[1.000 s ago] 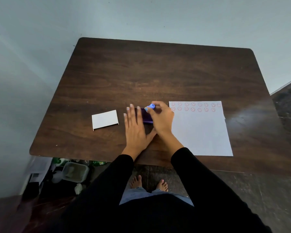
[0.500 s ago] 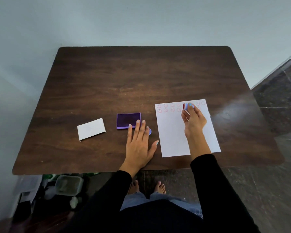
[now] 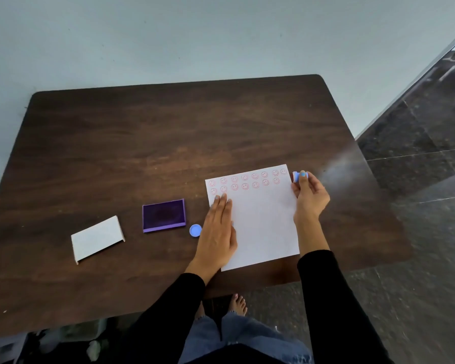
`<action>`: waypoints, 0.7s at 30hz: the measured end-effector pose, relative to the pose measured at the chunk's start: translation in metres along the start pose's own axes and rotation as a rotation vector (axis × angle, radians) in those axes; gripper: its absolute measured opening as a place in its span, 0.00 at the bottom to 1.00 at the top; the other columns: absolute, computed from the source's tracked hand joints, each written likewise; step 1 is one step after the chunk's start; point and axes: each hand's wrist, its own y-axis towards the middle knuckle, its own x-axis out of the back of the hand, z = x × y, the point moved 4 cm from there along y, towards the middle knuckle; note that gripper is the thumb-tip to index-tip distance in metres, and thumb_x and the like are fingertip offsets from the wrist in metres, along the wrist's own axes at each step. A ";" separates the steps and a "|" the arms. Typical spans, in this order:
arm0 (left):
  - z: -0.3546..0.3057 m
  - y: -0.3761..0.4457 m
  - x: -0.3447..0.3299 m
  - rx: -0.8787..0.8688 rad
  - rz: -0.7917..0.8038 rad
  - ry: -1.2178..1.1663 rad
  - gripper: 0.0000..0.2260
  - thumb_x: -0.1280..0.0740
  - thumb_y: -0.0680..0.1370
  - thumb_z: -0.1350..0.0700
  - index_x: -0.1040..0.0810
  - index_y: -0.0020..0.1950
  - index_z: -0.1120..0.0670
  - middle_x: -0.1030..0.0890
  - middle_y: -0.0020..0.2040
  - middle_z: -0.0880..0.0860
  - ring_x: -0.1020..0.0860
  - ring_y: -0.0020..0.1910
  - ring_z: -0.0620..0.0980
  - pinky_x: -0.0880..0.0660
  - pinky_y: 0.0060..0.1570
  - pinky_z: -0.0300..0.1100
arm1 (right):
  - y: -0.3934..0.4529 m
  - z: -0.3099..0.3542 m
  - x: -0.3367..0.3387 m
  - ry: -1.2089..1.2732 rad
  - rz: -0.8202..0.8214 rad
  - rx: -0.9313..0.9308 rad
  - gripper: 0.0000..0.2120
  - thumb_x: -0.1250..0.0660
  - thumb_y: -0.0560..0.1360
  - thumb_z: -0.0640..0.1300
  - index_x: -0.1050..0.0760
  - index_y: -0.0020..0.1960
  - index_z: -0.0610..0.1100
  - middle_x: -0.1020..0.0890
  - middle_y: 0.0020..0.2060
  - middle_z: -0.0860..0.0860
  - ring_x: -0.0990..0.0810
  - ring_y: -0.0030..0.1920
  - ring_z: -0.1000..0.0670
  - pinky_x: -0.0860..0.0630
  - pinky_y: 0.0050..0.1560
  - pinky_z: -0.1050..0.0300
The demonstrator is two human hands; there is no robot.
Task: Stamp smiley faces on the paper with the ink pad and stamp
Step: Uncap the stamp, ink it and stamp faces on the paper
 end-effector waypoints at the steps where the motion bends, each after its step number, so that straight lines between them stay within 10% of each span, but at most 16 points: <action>1: 0.001 0.000 -0.001 0.007 0.001 0.018 0.24 0.36 0.75 0.66 0.35 0.70 0.66 0.34 0.72 0.63 0.37 0.72 0.61 0.34 0.68 0.59 | 0.002 -0.001 0.000 -0.045 -0.014 0.040 0.11 0.30 0.73 0.42 0.22 0.54 0.40 0.16 0.47 0.44 0.16 0.47 0.50 0.18 0.48 0.58; 13: 0.000 0.000 0.002 0.034 0.015 0.128 0.23 0.34 0.73 0.64 0.31 0.69 0.65 0.33 0.71 0.65 0.37 0.71 0.65 0.37 0.68 0.63 | -0.007 -0.004 -0.006 -0.361 0.008 0.343 0.14 0.29 0.73 0.45 0.21 0.57 0.43 0.19 0.43 0.57 0.20 0.41 0.61 0.26 0.42 0.79; 21: 0.002 -0.001 0.002 0.123 0.015 0.126 0.24 0.35 0.75 0.62 0.34 0.69 0.67 0.34 0.71 0.65 0.37 0.72 0.64 0.38 0.69 0.61 | -0.006 -0.008 -0.007 -0.448 0.041 0.365 0.15 0.29 0.73 0.46 0.21 0.58 0.44 0.17 0.48 0.53 0.19 0.43 0.59 0.23 0.48 0.68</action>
